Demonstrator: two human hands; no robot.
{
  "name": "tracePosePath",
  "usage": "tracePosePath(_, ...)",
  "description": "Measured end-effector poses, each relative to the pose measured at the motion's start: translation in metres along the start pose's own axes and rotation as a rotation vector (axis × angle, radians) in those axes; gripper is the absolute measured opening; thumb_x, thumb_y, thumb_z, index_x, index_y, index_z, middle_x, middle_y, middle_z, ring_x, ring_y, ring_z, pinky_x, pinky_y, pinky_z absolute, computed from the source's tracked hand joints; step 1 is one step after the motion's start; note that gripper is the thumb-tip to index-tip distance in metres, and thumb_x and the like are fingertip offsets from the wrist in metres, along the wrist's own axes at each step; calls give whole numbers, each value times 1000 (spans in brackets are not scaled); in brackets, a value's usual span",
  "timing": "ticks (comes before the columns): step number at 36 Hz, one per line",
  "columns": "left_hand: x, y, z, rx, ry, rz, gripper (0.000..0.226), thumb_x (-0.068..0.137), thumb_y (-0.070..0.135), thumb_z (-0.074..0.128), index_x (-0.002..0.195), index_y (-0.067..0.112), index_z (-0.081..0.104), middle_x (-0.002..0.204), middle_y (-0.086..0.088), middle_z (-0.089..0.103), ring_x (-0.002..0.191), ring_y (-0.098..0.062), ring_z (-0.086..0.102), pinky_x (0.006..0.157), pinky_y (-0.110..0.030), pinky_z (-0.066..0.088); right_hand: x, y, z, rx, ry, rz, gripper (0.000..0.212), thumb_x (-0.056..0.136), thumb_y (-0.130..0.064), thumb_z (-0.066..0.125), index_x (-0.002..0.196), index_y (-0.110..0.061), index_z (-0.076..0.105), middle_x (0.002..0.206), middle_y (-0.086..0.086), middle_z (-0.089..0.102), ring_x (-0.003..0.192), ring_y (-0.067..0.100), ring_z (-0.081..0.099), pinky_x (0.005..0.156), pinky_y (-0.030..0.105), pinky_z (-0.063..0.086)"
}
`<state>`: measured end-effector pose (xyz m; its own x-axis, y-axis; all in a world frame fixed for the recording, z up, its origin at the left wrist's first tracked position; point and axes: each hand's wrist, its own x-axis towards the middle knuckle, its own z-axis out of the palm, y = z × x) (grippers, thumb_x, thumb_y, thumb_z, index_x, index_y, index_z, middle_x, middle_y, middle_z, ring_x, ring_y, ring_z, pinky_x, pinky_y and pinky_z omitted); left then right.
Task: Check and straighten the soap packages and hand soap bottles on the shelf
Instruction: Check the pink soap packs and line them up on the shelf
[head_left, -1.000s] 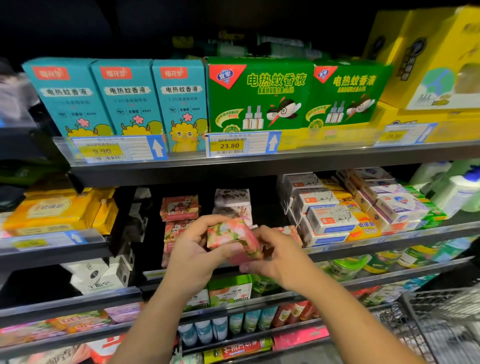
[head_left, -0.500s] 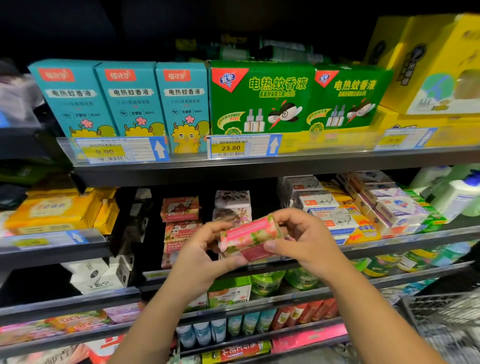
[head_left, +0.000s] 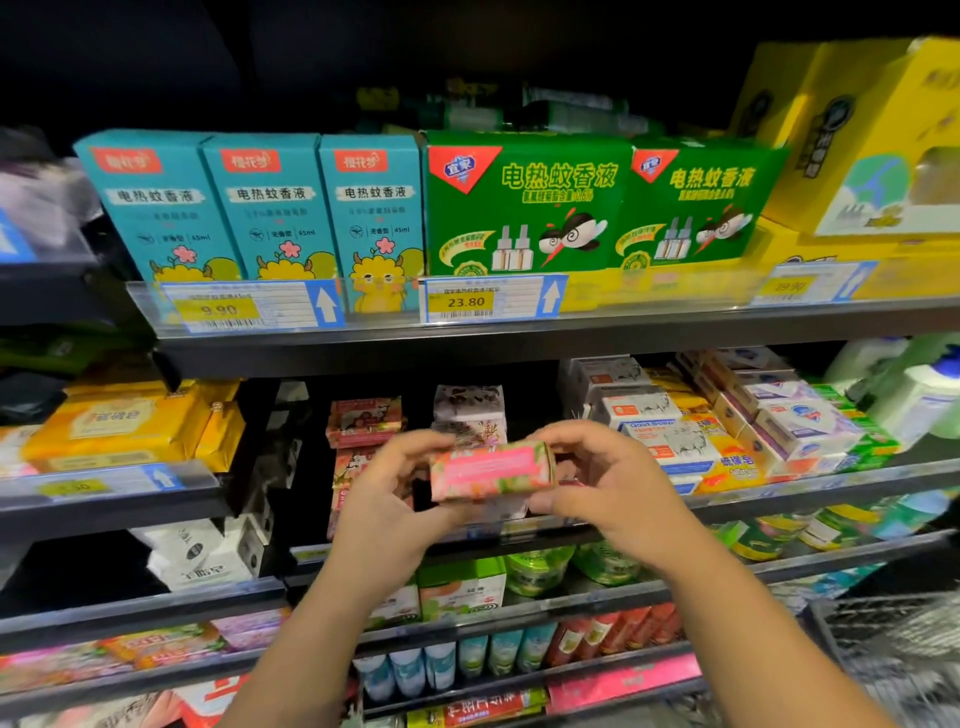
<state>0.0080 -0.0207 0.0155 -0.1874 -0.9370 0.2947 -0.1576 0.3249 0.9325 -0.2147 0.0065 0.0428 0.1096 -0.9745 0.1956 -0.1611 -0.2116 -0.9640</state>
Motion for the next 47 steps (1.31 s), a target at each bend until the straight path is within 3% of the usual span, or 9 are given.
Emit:
tracePosePath(6, 7, 12, 3, -324, -10, -292, 47, 72, 23, 86, 111, 20, 60, 82, -18, 70, 59, -23, 60, 41, -27, 45, 3, 6, 8, 196, 56, 231, 19, 80, -31, 81, 91, -21, 71, 87, 28, 62, 78, 29, 59, 69, 35, 51)
tracePosePath(13, 9, 4, 5, -267, -97, -651, 30, 95, 30, 62, 108, 3, 63, 67, -19, 64, 45, -20, 51, 32, -19, 28, -1, 12, 14, 62, -45, 599, 35, 89, -46, 69, 101, -14, 76, 69, 6, 65, 49, 11, 52, 41, 21, 36)
tracePosePath(19, 11, 14, 0, -219, -195, -453, 26, 92, 21, 66, 117, 16, 66, 98, -9, 75, 84, -23, 70, 61, -33, 58, 1, 9, 0, 22, -36, 340, 24, 90, -22, 73, 110, -18, 60, 81, 3, 65, 51, 17, 56, 39, 24, 38)
tracePosePath(23, 17, 9, -9, -57, -134, -104, 44, 77, 14, 80, 112, 38, 68, 108, 4, 71, 91, -14, 67, 69, -26, 55, 1, 0, -9, 44, -38, 109, 39, 85, -3, 75, 112, -30, 63, 111, -3, 65, 69, 15, 62, 68, 34, 55)
tracePosePath(28, 16, 2, -13, 92, -142, 344, 49, 72, 20, 84, 111, 44, 68, 125, 16, 61, 130, -14, 52, 99, -33, 52, -2, 0, -5, 304, 6, 60, 24, 71, -33, 86, 90, -28, 74, 135, -5, 59, 114, 14, 64, 82, 28, 54)
tracePosePath(34, 6, -6, -8, -28, -268, 216, 47, 73, 16, 85, 113, 32, 67, 145, 13, 44, 137, -14, 44, 102, -35, 50, 2, 14, 5, 335, 96, 108, 62, 71, -6, 78, 128, -26, 61, 125, 1, 69, 105, 20, 69, 84, 33, 56)
tracePosePath(38, 7, -9, -11, 243, -234, 186, 68, 68, 37, 88, 127, 41, 56, 140, 28, 44, 133, 2, 42, 105, -27, 46, 2, 17, 14, 273, 58, 140, 59, 77, 12, 72, 126, -18, 60, 104, 3, 76, 93, 13, 71, 75, 26, 57)
tracePosePath(43, 12, -7, -8, 577, -254, 274, 80, 68, 50, 85, 137, 27, 52, 118, 18, 48, 108, 5, 47, 92, -2, 32, 8, 25, 26, 253, -3, 145, 64, 69, -2, 80, 127, -20, 60, 112, 12, 73, 101, 20, 71, 80, 30, 57)
tracePosePath(47, 17, -11, -16, 660, -223, 210, 77, 67, 58, 80, 134, 30, 54, 117, 14, 53, 109, -6, 50, 94, -24, 44, 17, 30, 32, 193, -26, 135, 55, 76, -10, 80, 125, -28, 61, 117, 1, 73, 111, 15, 67, 91, 32, 56)
